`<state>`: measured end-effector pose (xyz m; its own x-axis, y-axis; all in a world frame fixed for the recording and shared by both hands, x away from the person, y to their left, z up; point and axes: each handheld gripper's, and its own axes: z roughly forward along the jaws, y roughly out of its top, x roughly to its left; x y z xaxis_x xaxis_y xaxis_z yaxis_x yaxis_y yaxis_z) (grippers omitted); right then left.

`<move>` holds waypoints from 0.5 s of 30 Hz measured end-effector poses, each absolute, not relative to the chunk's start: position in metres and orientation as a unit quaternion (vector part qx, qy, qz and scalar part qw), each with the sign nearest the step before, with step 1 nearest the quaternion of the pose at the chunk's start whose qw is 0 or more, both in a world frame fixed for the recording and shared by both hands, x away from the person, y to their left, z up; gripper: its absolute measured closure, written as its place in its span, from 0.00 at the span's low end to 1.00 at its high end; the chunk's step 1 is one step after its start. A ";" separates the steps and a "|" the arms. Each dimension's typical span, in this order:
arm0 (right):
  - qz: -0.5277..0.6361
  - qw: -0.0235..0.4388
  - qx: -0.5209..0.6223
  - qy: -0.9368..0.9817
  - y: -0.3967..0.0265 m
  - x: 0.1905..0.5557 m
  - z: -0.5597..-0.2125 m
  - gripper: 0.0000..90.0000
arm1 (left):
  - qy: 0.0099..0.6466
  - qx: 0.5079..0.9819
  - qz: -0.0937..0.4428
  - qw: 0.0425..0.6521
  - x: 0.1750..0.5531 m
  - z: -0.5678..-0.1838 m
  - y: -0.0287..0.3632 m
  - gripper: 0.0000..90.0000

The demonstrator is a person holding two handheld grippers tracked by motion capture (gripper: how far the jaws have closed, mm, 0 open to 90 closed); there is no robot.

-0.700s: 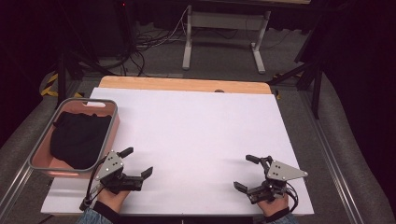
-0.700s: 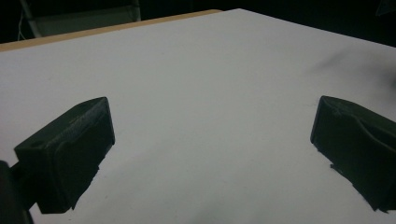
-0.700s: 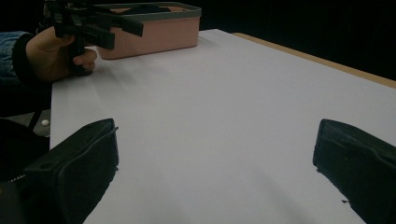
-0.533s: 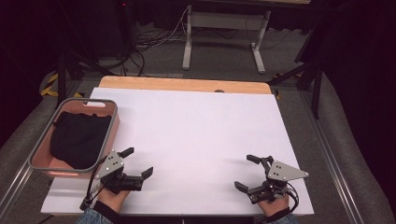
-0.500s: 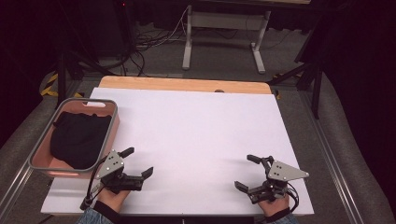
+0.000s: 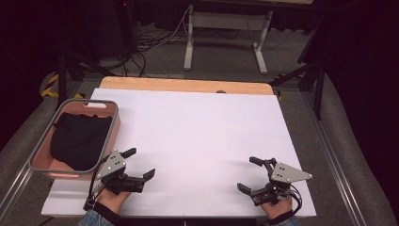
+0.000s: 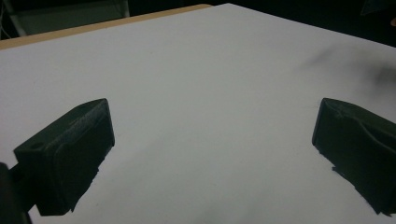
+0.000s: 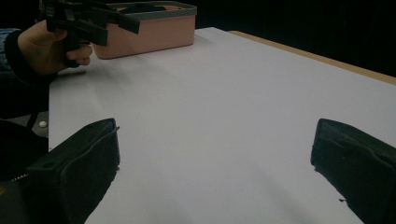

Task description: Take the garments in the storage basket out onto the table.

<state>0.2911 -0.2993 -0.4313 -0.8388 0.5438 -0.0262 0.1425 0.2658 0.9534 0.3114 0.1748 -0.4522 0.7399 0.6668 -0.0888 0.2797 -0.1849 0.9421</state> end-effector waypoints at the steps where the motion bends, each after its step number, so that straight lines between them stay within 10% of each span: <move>1: 0.564 0.177 0.221 0.776 -0.299 0.291 -0.431 0.02 | 0.312 0.755 0.174 0.550 0.311 -0.450 0.174 0.00; 15: 0.569 0.173 0.216 0.775 -0.299 0.290 -0.431 0.02 | 0.283 0.790 0.155 0.522 0.312 -0.423 0.174 0.04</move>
<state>0.2904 -0.2994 -0.4309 -0.8472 0.5308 -0.0228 0.1375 0.2606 0.9556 0.3117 0.1739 -0.4230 0.7916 0.6088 -0.0514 0.2860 -0.2949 0.9117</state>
